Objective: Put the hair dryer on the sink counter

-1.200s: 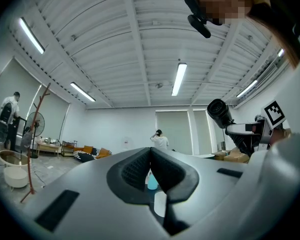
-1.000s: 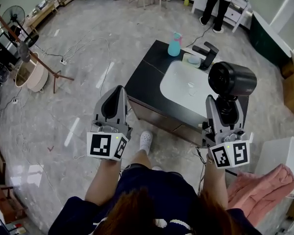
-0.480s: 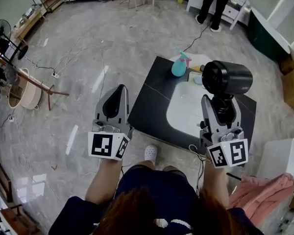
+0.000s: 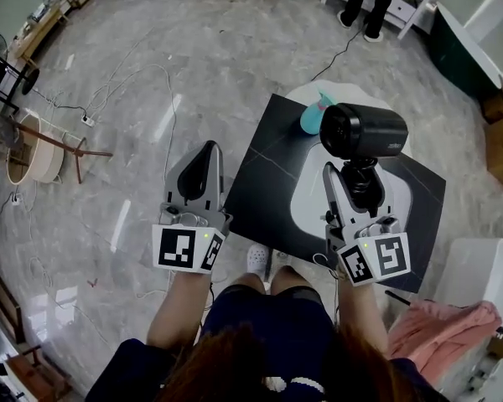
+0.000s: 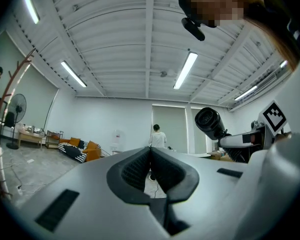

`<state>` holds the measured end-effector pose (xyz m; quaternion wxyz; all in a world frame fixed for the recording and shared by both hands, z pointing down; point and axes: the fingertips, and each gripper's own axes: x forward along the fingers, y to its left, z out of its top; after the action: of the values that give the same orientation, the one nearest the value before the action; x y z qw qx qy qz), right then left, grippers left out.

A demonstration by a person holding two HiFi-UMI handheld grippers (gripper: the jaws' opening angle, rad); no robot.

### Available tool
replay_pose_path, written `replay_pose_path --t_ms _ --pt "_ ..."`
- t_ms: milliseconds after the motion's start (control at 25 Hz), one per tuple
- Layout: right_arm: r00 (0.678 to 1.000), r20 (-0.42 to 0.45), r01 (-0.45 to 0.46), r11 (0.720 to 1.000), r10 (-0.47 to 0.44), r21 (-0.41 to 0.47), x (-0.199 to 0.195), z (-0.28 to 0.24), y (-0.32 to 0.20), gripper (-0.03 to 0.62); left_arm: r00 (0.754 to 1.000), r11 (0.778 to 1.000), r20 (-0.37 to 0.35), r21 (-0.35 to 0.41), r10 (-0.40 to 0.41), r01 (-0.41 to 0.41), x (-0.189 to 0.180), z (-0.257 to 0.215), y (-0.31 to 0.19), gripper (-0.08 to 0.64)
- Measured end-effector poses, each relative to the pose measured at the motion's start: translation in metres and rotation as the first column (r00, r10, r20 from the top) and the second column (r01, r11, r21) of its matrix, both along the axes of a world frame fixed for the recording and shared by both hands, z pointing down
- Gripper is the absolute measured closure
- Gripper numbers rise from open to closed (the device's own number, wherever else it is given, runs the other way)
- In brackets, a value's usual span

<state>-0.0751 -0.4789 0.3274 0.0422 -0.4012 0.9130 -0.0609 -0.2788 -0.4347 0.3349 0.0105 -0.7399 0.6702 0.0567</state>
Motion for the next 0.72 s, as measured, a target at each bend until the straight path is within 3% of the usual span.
replay_pose_path --t_ms 200,400,720 --pt "0.997 -0.062 0.036 0.996 -0.041 -0.076 -0.029 0.037 -0.032 0.298 0.999 0.999 0.009 -0.024 -0.034 0.034 -0.013 0.018 -0.027 0.541" --pt "0.991 -0.110 0.055 0.976 -0.080 -0.210 -0.054 0.089 -0.054 0.298 0.998 0.997 0.013 -0.048 -0.059 0.060 -0.022 0.038 -0.047 0.541" --pt "0.983 -0.144 0.040 0.903 -0.111 -0.427 -0.095 0.194 -0.107 0.298 0.998 0.991 0.008 -0.111 -0.068 0.068 -0.032 0.081 -0.073 0.541"
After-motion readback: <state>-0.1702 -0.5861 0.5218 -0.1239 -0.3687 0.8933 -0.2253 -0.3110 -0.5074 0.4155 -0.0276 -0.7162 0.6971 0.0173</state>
